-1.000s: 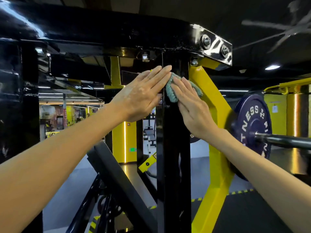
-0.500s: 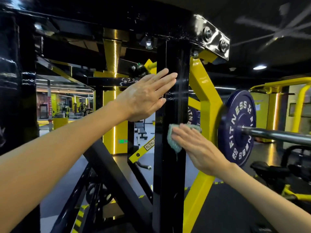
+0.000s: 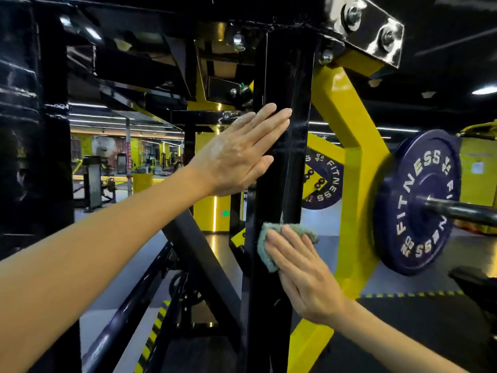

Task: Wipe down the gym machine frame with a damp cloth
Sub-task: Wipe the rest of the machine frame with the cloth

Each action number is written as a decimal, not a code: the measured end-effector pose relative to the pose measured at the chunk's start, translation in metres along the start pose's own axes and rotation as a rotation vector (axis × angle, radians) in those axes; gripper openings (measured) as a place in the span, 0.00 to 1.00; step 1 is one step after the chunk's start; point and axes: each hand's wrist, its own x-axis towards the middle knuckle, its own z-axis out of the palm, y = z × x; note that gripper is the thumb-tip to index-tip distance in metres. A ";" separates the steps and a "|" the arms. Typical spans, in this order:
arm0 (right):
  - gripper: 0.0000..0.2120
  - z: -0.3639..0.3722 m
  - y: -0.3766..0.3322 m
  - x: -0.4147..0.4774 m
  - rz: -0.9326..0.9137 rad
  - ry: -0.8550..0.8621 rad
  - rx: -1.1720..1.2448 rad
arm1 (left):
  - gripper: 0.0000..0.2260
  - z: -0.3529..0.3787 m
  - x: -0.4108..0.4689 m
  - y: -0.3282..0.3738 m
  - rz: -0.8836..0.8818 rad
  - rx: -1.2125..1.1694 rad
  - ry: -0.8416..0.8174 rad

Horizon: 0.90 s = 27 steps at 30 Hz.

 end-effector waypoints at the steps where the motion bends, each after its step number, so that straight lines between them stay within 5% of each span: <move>1: 0.23 0.003 0.002 -0.010 -0.049 -0.042 -0.020 | 0.26 0.000 0.000 0.002 -0.009 -0.005 -0.015; 6: 0.28 -0.021 0.034 0.017 -0.252 -0.156 -0.162 | 0.28 -0.005 0.001 0.002 -0.034 0.064 -0.089; 12: 0.29 -0.060 0.054 0.085 -0.114 0.002 -0.103 | 0.27 -0.015 0.003 0.006 -0.034 0.138 -0.131; 17: 0.27 -0.032 0.034 0.058 -0.045 0.055 -0.025 | 0.26 -0.018 0.002 0.015 -0.075 0.174 -0.143; 23: 0.31 0.016 0.012 -0.025 -0.281 -0.126 -0.087 | 0.27 -0.022 0.000 0.026 -0.140 0.196 -0.193; 27: 0.29 -0.006 0.030 0.000 -0.365 -0.193 -0.118 | 0.27 -0.026 0.002 0.026 -0.130 0.253 -0.255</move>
